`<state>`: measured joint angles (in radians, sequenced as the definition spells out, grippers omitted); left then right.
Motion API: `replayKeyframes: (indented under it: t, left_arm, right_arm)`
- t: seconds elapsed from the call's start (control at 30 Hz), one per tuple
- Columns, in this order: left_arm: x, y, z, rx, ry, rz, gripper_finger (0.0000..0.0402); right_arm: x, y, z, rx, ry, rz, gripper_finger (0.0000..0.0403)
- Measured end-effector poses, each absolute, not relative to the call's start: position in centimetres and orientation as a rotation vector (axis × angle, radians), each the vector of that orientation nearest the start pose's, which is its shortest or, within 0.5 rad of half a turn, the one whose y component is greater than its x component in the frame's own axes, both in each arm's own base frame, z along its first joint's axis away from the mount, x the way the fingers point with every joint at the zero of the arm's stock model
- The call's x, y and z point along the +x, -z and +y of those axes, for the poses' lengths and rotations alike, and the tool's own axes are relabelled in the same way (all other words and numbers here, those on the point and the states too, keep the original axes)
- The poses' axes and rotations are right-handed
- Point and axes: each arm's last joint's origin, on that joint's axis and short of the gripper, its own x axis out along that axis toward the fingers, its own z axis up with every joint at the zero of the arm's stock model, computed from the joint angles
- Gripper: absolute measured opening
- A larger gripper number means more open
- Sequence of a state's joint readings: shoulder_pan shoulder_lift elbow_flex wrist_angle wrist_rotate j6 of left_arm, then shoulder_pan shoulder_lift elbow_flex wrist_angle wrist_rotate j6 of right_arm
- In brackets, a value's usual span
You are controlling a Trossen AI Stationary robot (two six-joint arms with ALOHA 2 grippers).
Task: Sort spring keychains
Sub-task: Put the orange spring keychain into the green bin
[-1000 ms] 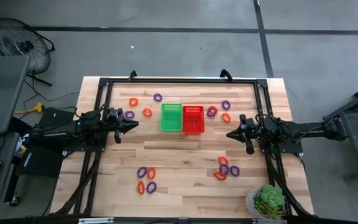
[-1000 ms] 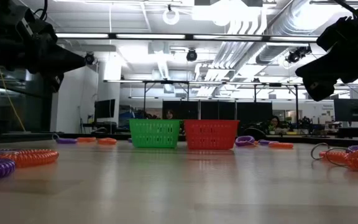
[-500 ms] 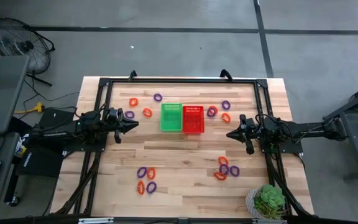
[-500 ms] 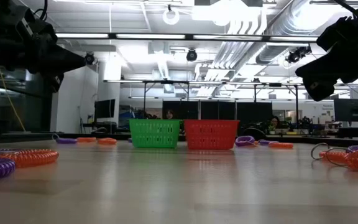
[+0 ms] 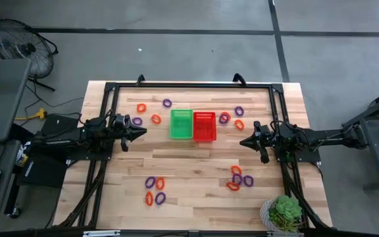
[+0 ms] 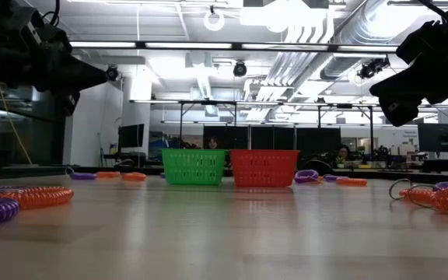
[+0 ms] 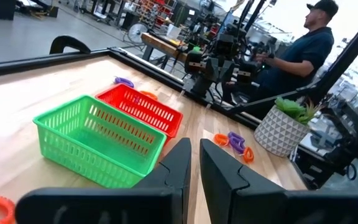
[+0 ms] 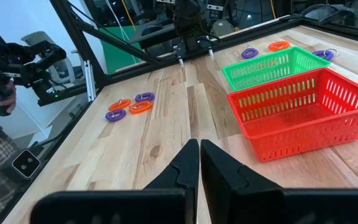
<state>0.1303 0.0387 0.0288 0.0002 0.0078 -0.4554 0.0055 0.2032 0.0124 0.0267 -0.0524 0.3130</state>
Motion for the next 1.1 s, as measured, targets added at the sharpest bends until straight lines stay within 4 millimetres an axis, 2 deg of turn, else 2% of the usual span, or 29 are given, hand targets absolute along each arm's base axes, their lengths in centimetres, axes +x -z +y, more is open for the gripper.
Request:
replayKeyframes:
  t: [0.27, 0.37, 0.47, 0.57, 0.7, 0.83, 0.93, 1.1]
  left_arm:
    - [9.8, -17.2, 1.3, -0.440, -0.125, -0.031, 0.0032]
    - [9.7, -17.7, 1.4, -0.430, -0.185, -0.055, 0.0038]
    - [9.5, -18.7, 1.7, -0.362, -0.292, -0.094, 0.0058]
    - [9.3, -19.8, 2.0, -0.289, -0.396, -0.105, 0.0096]
    - [9.4, -21.6, 2.4, -0.291, -0.523, -0.112, 0.0158]
    - [9.9, -24.3, 2.7, -0.298, -0.628, -0.112, 0.0205]
    - [10.8, -26.4, 3.1, -0.293, -0.730, -0.059, 0.0219]
    - [12.8, -30.4, 3.5, -0.236, -0.842, 0.103, 0.0220]
  right_arm:
    - [10.9, -15.3, 0.2, 0.316, -0.032, 0.172, 0.0012]
    - [10.9, -15.3, 0.2, 0.316, -0.032, 0.172, 0.0012]
    - [10.9, -15.3, 0.2, 0.316, -0.032, 0.172, 0.0012]
    - [10.9, -15.4, 0.2, 0.316, -0.031, 0.171, 0.0012]
    - [10.9, -15.4, 0.2, 0.316, -0.031, 0.172, 0.0012]
    - [10.9, -15.3, 0.2, 0.316, -0.031, 0.172, 0.0012]
    - [10.9, -15.3, 0.2, 0.316, -0.031, 0.172, 0.0012]
    - [10.9, -15.4, 0.2, 0.316, -0.031, 0.171, 0.0012]
